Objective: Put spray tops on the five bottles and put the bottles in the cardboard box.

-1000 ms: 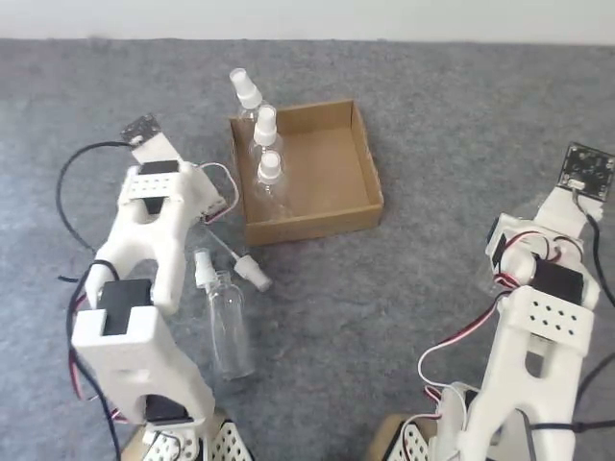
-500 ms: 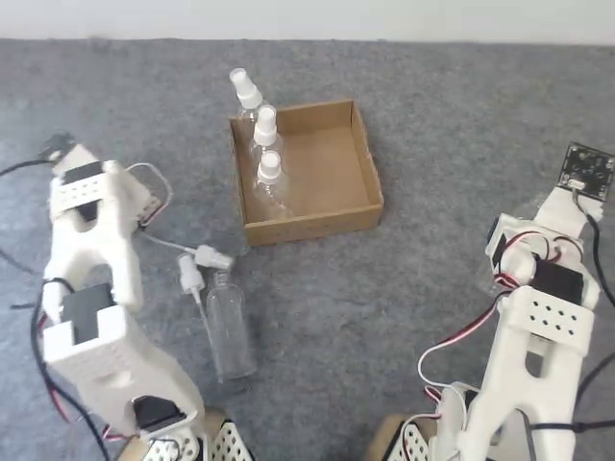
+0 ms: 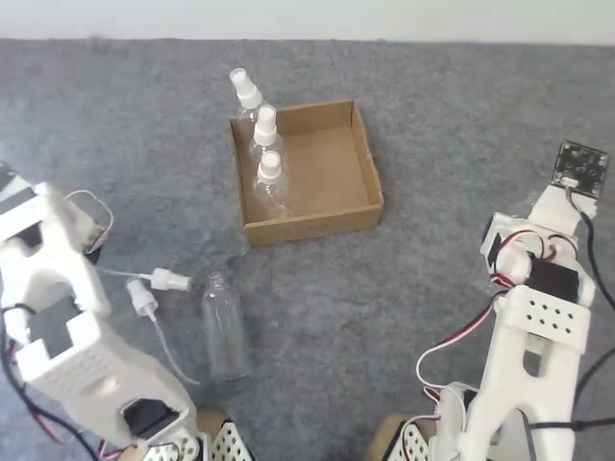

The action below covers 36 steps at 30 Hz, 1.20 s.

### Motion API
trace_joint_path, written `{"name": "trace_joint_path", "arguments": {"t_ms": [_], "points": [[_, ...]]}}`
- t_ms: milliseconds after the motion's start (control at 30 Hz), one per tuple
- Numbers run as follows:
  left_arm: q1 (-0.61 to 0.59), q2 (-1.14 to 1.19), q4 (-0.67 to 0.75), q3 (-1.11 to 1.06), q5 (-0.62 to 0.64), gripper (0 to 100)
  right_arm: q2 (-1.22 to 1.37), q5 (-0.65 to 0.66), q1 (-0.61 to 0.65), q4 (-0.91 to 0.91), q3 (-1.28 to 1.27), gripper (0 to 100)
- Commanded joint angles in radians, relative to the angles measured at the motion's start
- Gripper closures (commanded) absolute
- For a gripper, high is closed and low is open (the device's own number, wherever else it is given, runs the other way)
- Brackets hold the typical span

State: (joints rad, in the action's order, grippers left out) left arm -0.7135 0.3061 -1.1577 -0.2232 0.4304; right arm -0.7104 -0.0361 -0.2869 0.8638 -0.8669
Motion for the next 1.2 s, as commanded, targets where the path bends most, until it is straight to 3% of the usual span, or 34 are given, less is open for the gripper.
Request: {"name": "trace_joint_path", "arguments": {"t_ms": [0,200,367,533,833,1000,1167], "points": [[-0.015,-0.014,-0.084,0.093,-0.091,98,-0.035,0.014,0.012,-0.012,0.006,94.6],[-0.031,-0.012,-0.37,0.274,-0.157,95,-0.035,0.014,0.012,-0.01,0.006,94.6],[-0.031,-0.006,-0.523,0.381,-0.155,75,-0.035,0.014,0.012,-0.01,0.006,94.6],[-0.032,-0.014,-0.557,0.407,-0.158,58,-0.035,0.014,0.012,-0.01,0.006,94.6],[-0.032,-0.014,-0.554,0.412,-0.381,59,-0.035,0.014,0.012,-0.01,0.006,94.6],[-0.043,-0.014,-0.577,0.407,-0.413,60,-0.035,0.014,0.012,-0.01,0.006,94.6],[-0.083,-0.003,-0.583,0.406,-0.414,70,-0.035,0.014,0.012,-0.01,0.006,94.6]]}}
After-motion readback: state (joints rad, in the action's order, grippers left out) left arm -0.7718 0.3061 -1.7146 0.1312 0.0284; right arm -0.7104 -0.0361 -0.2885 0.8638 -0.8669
